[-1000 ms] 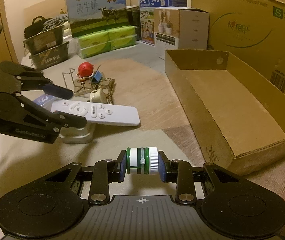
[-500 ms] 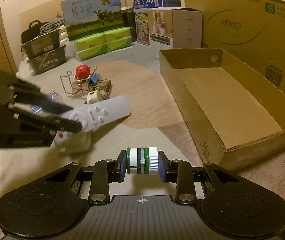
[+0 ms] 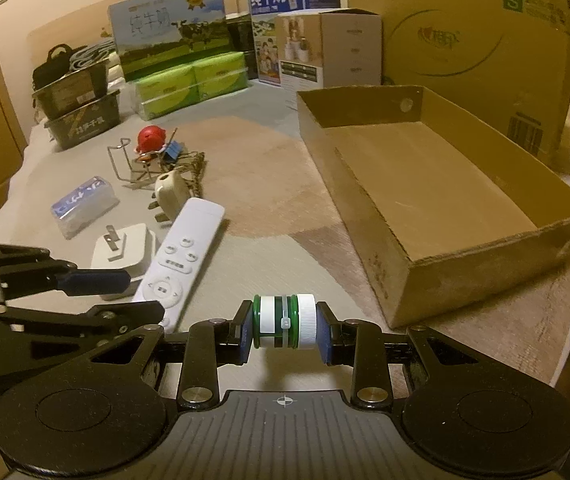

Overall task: Organize rigid objects
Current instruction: 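Carry the remote and the bottle in both grippers over the cardboard box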

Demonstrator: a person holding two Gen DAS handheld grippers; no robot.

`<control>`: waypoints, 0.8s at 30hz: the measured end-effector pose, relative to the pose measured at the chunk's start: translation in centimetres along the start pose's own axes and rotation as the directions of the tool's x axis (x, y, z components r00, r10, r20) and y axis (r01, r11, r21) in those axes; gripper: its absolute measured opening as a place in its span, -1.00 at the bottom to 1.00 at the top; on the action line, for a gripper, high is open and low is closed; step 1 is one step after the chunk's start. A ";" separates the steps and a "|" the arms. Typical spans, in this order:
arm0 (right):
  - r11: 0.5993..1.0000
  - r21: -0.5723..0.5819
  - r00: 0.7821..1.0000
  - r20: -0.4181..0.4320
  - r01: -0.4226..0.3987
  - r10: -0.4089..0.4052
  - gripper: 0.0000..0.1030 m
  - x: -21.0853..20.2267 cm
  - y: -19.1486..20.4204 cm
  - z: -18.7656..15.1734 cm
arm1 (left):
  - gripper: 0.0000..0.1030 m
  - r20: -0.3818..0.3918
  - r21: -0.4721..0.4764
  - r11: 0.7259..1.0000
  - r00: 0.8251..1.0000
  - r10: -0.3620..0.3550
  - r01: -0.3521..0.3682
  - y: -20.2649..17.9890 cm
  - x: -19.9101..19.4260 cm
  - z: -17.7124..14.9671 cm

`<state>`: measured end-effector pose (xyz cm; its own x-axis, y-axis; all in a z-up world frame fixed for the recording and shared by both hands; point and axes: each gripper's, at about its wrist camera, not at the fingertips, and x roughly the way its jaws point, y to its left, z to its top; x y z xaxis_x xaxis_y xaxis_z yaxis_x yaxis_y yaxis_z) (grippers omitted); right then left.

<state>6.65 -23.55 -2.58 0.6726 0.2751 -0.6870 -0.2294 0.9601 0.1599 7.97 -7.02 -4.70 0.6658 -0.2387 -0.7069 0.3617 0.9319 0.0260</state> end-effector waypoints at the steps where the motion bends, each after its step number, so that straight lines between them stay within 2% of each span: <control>1: 1.000 0.002 1.000 0.000 0.001 -0.001 -0.38 0.0 -0.2 0.0 | -0.10 -0.001 -0.003 1.000 1.000 0.009 -0.009 0.0 0.4 0.0; 4: 1.000 0.009 1.000 -0.002 0.003 -0.003 -0.38 0.1 -0.6 -0.1 | 0.13 0.019 -0.020 0.998 0.998 0.055 -0.055 0.3 1.1 0.0; 10: 1.000 0.016 1.000 -0.010 0.001 0.000 -0.38 0.8 -0.9 -0.2 | 0.15 0.026 -0.041 0.995 0.995 0.094 -0.093 0.7 2.4 0.5; 15: 1.000 0.017 1.000 -0.020 0.002 -0.001 -0.38 1.2 -1.1 -0.3 | 0.03 0.022 -0.053 0.991 0.993 0.120 -0.119 -0.1 3.2 0.6; 19: 1.000 0.019 1.000 -0.019 -0.002 0.002 -0.38 1.3 -1.1 -0.4 | -0.27 0.018 -0.060 0.990 0.992 0.127 -0.126 -0.2 3.4 0.7; 24: 1.000 0.024 1.000 -0.019 -0.012 0.012 -0.38 1.3 -1.0 -0.4 | -0.32 -0.006 -0.063 0.990 0.992 0.125 -0.125 -0.1 3.2 1.0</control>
<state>7.43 -24.23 -3.94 0.6563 0.2860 -0.6982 -0.2207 0.9577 0.1848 10.75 -8.16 -6.26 0.7019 -0.1184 -0.7024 0.2338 0.9697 0.0702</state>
